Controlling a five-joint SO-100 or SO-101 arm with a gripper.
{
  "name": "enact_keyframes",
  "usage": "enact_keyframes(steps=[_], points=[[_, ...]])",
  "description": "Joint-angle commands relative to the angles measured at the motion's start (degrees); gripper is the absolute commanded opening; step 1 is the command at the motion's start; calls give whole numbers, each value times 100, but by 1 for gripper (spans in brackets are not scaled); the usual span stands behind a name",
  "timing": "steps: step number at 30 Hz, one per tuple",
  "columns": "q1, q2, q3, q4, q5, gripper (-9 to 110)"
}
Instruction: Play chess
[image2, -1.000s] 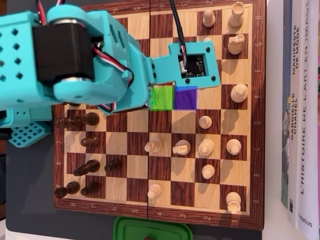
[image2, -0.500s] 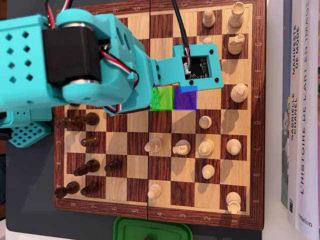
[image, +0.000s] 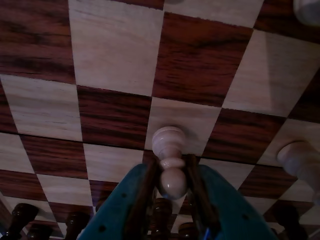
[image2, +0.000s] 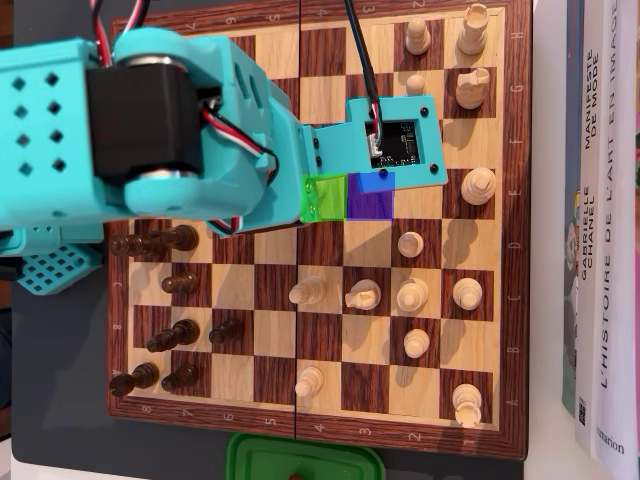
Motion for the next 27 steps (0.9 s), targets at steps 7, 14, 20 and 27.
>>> enact_keyframes(steps=[7, 14, 20, 27], points=[[62, 26, 9, -167, -53, 4], [62, 26, 53, -123, -53, 4], [70, 26, 185, -176, -53, 4], [70, 35, 176, -176, -53, 5]])
